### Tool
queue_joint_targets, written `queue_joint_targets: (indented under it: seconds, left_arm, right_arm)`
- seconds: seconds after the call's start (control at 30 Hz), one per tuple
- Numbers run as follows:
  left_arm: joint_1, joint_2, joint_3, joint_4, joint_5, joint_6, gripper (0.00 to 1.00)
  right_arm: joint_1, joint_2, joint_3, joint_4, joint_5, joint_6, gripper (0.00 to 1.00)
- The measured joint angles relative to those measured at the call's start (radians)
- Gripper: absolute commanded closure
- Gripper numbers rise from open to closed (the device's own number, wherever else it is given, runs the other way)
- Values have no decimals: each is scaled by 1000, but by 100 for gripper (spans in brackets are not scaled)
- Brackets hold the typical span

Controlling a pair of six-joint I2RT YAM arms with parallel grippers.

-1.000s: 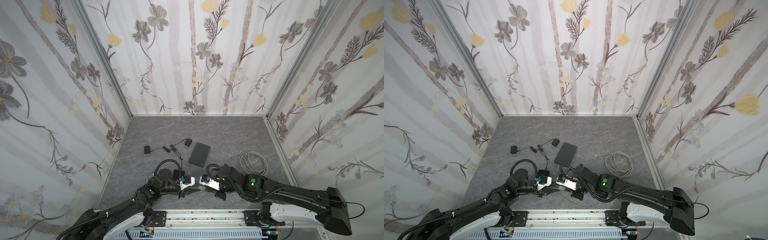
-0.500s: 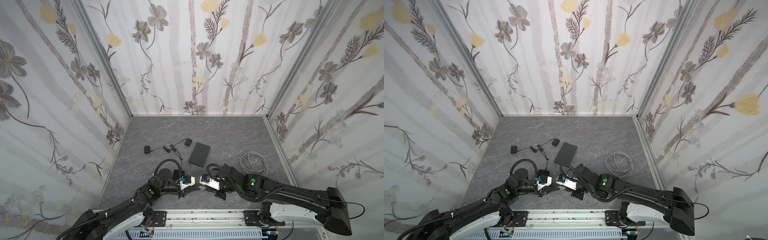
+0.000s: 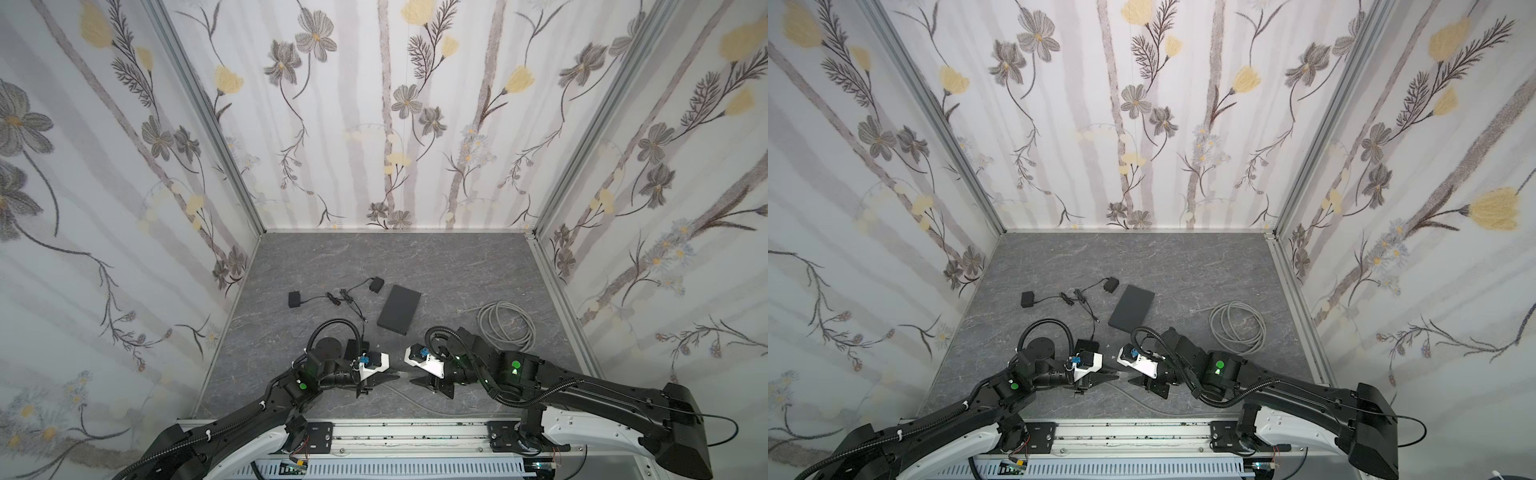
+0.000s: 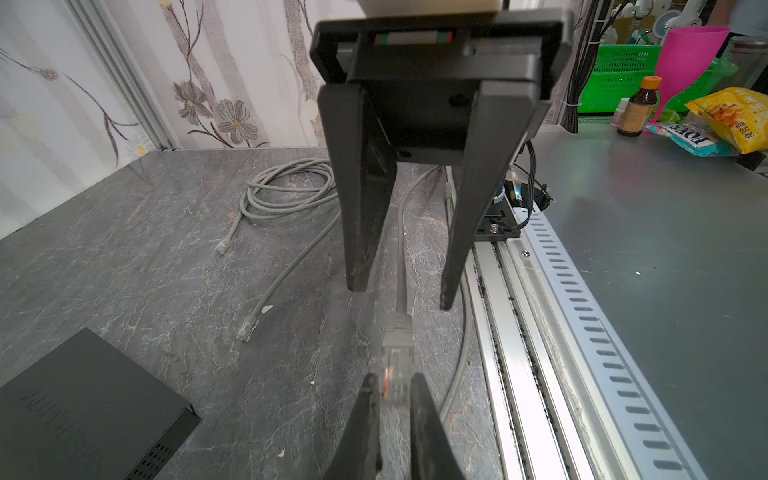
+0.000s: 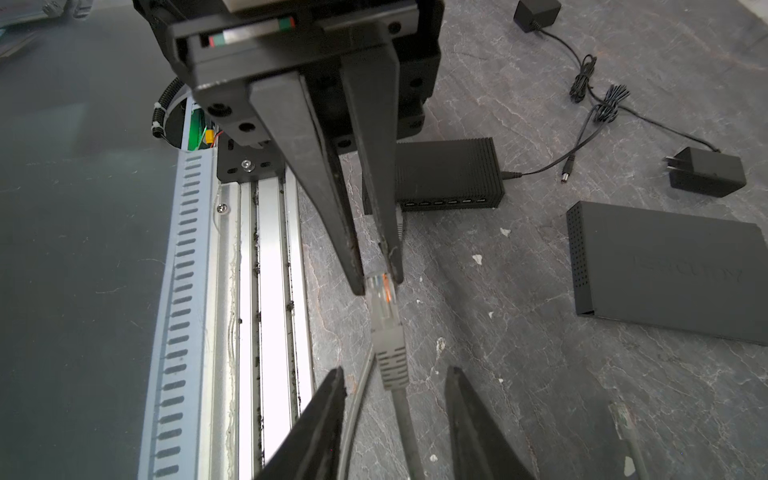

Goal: Insert the plug into the switch port

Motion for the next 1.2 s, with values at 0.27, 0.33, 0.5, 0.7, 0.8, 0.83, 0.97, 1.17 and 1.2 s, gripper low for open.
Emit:
queue_joint_targets:
  seconds: [0.27,0.33,0.5,0.7,0.8,0.83,0.97,1.17,1.2]
  left_arm:
    - [0,0,0,-4,0,0,100]
    - [0,0,0,-4,0,0,100]
    - [-1,-2,0,-4,0,0,100]
    - [-1,-4,0,-5,0,0,99]
    - [-1,-5,0,-5,1,0,99]
    - [-1,-5,0,-5,0,0,99]
    - [-1,-5,0,-5,1,0,99]
    - [-1,-14,0,-5,0,-2,96]
    - [-1,-18,0,-5,-4,-5,96]
  right_arm:
    - [14,47,0,9,-3,8,68]
    - [16,47,-1,13,-3,9,68]
    - [16,47,-6,31,5,15,72]
    - [24,66,-7,38,24,15,76]
    - [29,76,-7,38,31,15,78]
    - [29,77,-7,38,34,15,78]
    - [32,77,-7,38,45,15,85]
    - [32,60,-14,41,46,15,92]
    - [32,53,-17,43,48,15,93]
